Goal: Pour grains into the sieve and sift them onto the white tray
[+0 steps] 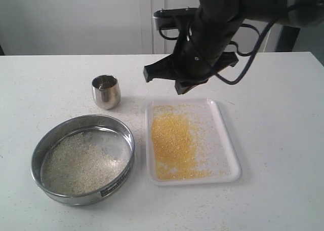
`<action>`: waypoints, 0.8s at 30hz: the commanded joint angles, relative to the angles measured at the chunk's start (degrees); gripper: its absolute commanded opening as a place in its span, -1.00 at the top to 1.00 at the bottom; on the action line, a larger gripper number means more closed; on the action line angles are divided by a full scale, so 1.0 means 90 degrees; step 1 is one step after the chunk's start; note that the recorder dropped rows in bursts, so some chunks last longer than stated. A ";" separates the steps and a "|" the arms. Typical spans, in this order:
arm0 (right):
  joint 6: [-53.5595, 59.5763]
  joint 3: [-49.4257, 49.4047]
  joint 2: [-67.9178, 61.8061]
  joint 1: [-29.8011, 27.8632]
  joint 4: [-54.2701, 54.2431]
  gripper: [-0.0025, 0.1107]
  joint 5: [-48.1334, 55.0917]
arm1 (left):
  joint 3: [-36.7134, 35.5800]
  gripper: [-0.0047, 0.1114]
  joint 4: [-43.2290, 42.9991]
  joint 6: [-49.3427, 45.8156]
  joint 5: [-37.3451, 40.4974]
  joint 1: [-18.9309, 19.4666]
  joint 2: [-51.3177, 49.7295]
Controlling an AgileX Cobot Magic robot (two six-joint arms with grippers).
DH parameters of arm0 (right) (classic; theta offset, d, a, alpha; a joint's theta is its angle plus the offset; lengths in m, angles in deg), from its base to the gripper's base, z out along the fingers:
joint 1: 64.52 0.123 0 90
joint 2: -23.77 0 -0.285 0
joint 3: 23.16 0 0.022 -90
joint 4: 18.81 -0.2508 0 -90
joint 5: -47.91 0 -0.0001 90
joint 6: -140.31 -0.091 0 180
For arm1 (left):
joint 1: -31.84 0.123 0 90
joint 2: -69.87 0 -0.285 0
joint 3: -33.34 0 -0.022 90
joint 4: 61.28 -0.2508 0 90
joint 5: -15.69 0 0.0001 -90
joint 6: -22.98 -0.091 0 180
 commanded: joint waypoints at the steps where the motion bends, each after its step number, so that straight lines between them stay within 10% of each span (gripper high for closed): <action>1: 0.0260 -0.0285 0.0431 -0.0461 0.0038 0.96 0.0149 | -0.0007 0.92 0.0013 0.0004 0.0027 0.0024 0.0046; 24: 0.0980 -0.1714 0.1967 -0.2638 -0.0583 0.96 -0.0025 | -0.0007 0.92 0.0013 0.0004 0.0027 0.0024 0.0046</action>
